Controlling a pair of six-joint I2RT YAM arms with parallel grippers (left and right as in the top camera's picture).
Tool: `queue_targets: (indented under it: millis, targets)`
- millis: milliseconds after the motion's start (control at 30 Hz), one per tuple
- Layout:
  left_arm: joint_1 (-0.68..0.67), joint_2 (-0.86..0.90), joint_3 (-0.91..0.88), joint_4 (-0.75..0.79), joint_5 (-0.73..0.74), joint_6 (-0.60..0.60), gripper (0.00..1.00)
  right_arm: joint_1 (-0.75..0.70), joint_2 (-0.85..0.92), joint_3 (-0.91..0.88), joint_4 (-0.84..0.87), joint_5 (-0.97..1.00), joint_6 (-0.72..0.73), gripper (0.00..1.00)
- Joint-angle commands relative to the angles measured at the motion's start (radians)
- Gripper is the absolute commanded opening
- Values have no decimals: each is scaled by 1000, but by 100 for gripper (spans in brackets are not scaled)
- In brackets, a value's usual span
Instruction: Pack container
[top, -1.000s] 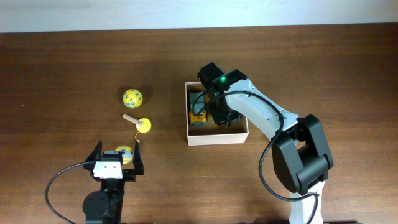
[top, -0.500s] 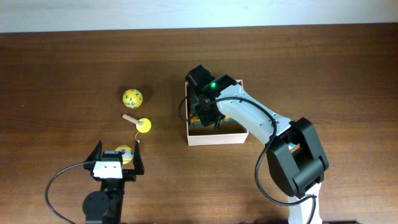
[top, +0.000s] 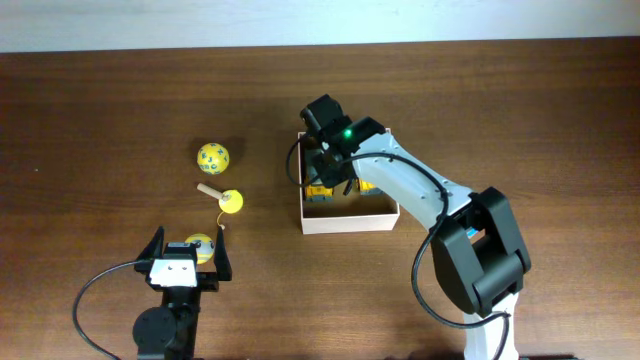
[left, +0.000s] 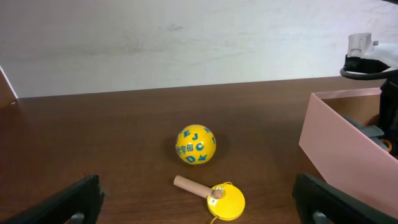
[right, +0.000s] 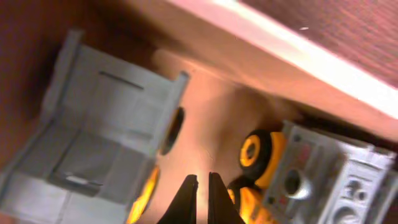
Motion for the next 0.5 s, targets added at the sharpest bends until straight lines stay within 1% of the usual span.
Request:
queue_targets:
  millis: [0, 467]
  targets:
    - [6, -3, -5, -1, 8, 16, 99, -21, -20, 17, 5, 52, -28, 4]
    - [6, -3, -5, -1, 8, 16, 99, -56, -20, 17, -2, 60, -59, 4]
